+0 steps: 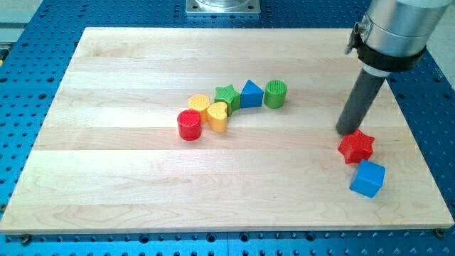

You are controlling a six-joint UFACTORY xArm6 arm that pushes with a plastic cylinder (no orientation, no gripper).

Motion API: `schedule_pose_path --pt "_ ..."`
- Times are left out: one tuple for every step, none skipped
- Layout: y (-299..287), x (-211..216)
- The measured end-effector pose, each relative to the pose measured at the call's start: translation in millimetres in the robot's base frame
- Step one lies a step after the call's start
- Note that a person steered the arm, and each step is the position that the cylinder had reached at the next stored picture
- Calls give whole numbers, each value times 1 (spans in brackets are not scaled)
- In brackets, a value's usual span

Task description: Separate the yellow heart and the green star

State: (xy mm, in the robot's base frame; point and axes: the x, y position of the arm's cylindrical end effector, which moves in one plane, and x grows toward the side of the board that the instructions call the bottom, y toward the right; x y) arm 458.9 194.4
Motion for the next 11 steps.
schedule_pose_path --pt "-74 -12" --pt "-146 3" --pt "-173 3" --pt "-173 -4" --pt "-173 -4" --pt "-173 -3" --pt "-177 3" --pt "-209 3" --pt "-189 -23" --pt "-194 -53" --pt "-189 -65"
